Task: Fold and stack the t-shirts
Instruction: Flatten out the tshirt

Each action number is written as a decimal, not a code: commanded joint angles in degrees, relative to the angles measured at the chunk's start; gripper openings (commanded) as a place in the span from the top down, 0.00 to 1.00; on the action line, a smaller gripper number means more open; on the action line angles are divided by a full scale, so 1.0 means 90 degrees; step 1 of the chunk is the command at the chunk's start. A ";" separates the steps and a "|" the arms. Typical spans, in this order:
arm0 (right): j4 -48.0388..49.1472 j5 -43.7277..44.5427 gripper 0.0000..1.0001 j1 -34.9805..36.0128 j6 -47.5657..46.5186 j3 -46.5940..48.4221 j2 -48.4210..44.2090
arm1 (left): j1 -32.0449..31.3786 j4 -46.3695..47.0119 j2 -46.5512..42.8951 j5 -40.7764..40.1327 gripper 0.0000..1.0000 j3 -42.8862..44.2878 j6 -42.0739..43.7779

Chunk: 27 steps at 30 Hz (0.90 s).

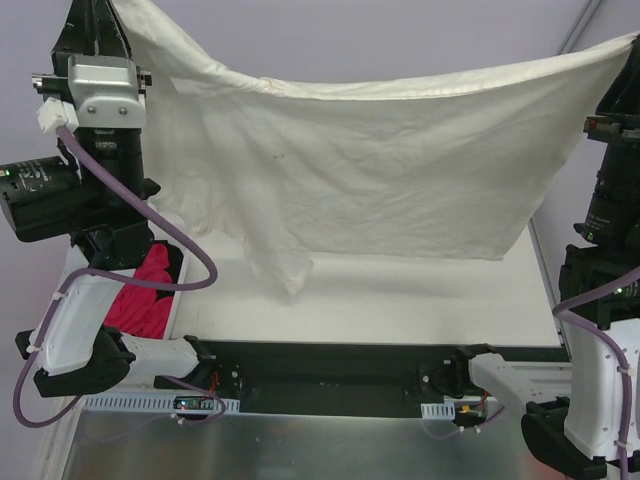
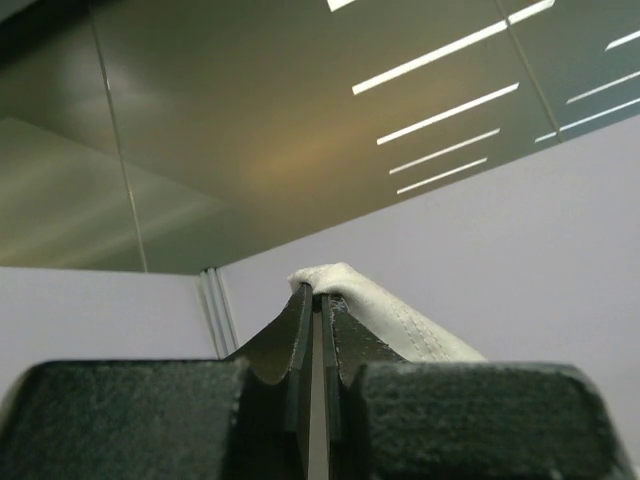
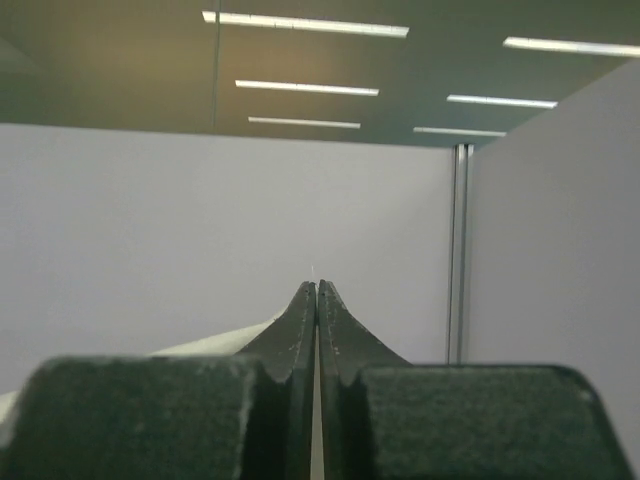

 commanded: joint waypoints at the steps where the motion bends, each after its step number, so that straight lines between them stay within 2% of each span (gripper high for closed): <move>1: 0.2153 -0.0535 0.99 0.0032 -0.0357 -0.0110 0.0060 | -0.0059 0.0565 -0.0118 0.1558 1.00 0.0132 0.0135; 8: 0.2887 -0.0692 0.99 0.0032 -0.0377 0.0925 0.0499 | -0.0059 0.0653 0.0067 0.2711 1.00 0.0649 0.0224; 14: 0.3111 -0.0878 0.99 0.0032 -0.0328 0.1540 0.0530 | -0.0069 0.0653 -0.0128 0.3317 1.00 0.0942 -0.0400; 27: 0.3327 -0.1434 0.99 0.0013 0.0072 0.1268 -0.0437 | -0.0059 0.0536 -0.0986 0.3669 1.00 0.0708 -0.1221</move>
